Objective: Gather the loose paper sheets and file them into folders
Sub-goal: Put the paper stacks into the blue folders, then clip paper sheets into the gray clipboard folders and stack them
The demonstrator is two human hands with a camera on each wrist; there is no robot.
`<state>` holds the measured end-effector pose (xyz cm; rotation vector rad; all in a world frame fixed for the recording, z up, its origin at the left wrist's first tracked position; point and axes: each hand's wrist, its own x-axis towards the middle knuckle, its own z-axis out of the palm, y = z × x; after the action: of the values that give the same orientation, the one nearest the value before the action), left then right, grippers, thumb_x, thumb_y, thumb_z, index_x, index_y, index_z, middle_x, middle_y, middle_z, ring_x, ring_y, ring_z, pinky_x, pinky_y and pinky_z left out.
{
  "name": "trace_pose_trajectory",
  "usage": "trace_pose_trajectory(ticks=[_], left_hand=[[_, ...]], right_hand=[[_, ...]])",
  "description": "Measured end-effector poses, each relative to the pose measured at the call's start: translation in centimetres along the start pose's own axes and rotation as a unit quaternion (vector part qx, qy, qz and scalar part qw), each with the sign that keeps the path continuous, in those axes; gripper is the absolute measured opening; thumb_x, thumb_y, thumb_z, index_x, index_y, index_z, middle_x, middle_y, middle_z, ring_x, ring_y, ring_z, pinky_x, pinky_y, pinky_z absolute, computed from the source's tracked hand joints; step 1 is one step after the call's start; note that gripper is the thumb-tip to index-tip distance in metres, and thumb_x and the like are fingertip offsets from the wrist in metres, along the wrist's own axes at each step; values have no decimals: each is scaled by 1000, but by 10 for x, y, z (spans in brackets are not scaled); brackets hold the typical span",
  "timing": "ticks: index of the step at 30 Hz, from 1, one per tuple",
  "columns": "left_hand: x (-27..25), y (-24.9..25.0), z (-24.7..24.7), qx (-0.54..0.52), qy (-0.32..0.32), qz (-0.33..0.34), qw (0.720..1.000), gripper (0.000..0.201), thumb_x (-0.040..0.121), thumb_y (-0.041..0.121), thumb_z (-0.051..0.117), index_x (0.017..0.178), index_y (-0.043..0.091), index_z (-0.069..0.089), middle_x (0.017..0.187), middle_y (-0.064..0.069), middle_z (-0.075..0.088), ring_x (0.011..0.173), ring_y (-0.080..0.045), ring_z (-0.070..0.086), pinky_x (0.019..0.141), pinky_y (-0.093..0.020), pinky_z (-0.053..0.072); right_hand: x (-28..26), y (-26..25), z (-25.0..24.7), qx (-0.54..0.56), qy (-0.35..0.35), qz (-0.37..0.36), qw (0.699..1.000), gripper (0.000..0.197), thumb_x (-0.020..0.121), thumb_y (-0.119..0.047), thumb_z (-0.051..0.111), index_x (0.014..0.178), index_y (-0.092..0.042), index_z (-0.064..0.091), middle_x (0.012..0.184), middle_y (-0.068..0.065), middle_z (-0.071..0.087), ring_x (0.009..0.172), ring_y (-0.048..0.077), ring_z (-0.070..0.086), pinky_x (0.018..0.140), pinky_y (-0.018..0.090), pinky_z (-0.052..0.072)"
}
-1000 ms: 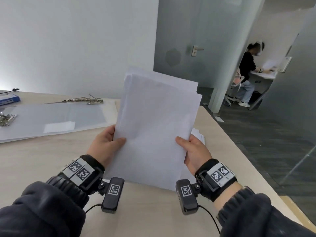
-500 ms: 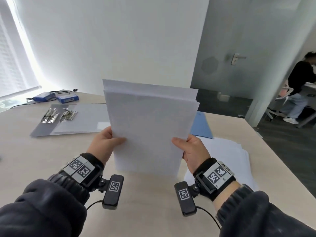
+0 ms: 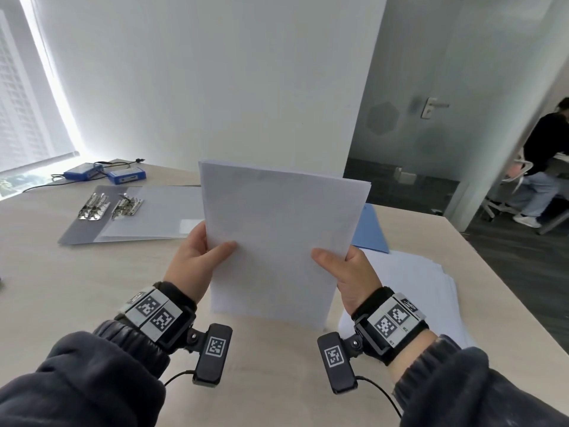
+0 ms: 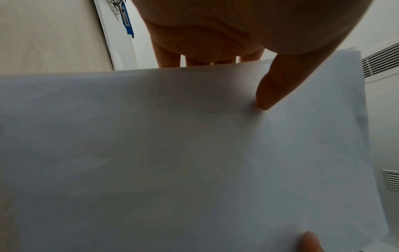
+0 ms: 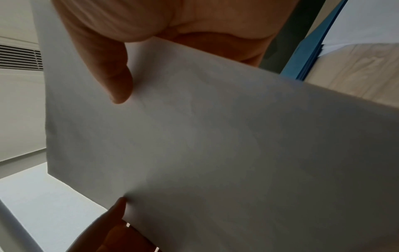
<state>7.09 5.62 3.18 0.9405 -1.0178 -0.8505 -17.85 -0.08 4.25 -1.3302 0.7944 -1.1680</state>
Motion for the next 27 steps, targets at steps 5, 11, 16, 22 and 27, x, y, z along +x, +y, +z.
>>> trace_pose_trajectory(ticks=[5,11,16,22,27], left_hand=[[2,-5,2,16,-8,-16,1000,40,78,20,66,118,16,65,110,-2,75,100,-18,71,75,-23,55],[0,-13,1,19,-21,-37,999,43,79,13,67,122,13,62,112,-2,74,102,-19,71,78,-27,56],[1,-16,2,36,15,-71,997,23,85,8,70,108,4,69,96,-6,77,84,-21,74,73,-32,57],[26,-14,-1,42,39,-100,993,14,92,15,66,105,13,69,99,-7,77,88,-26,73,80,-41,56],[75,-9,-11,370,-25,-74,926,24,94,51,55,103,30,63,92,11,73,84,-11,70,75,-33,53]], right_hand=[[-1,0,2,-7,3,4,1000,12,88,-6,72,98,-12,77,101,12,77,97,28,73,87,40,57],[-3,8,1,-29,11,23,999,11,88,-6,72,97,-12,77,100,9,78,96,26,74,87,38,57],[-4,12,1,-51,-1,46,998,12,91,-6,69,97,-14,75,99,7,78,92,22,75,78,30,58],[4,20,-2,-184,-9,48,982,12,98,-20,64,100,-26,73,99,-13,78,94,7,73,90,30,55],[31,22,-24,-180,125,39,975,11,96,-22,65,93,-26,74,96,-13,77,95,12,72,95,40,55]])
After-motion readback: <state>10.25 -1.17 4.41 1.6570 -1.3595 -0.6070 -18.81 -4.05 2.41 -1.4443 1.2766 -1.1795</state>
